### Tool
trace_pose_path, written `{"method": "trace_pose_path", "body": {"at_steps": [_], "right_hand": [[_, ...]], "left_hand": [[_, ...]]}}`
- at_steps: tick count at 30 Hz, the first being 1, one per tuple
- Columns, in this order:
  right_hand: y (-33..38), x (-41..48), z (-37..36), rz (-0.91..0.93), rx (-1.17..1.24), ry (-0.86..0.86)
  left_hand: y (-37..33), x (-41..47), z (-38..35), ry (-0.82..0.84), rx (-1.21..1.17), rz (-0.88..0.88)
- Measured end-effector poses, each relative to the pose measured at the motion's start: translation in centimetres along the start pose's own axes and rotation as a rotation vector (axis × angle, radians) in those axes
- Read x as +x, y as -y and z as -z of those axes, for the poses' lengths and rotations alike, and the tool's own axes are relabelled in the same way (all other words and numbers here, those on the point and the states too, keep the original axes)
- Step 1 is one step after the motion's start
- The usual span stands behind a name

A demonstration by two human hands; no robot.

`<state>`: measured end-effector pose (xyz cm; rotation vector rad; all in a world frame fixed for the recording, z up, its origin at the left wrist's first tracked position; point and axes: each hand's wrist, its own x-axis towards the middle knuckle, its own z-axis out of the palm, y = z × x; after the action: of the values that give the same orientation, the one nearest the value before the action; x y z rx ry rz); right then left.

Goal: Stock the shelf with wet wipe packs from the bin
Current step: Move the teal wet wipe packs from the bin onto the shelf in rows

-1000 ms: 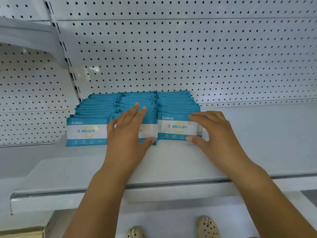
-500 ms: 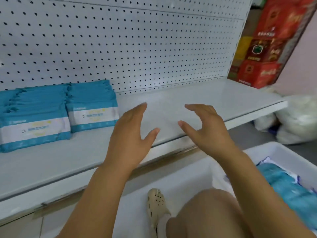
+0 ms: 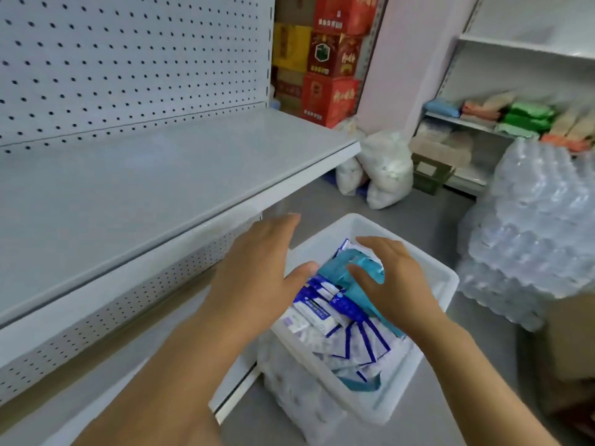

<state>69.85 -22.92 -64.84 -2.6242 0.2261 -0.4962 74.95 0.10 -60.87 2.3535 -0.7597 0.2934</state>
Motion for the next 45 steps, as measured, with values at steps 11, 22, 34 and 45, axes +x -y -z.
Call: {"method": "trace_pose_path", "body": {"at_steps": [11,22,34,45], "right_hand": [[-12.2,1.3,-0.7,-0.268,-0.24,0.402],[-13.3,4.4,-3.2,-0.035,-0.716,0.687],[-13.2,8.3,-5.3,0.114,-0.531,0.692],[-14.3,9.0,-6.0,0.027,-0.55,0.843]], "left_hand": [[4.6,-1.0,-7.7,0.332,0.014,0.102],[8.8,-2.3,-9.6,0.37,0.083,0.18],[8.2,-1.9,-9.6,0.387,0.094,0.222],[8.7,-2.0,-9.8,0.424,0.12,0.223]]}}
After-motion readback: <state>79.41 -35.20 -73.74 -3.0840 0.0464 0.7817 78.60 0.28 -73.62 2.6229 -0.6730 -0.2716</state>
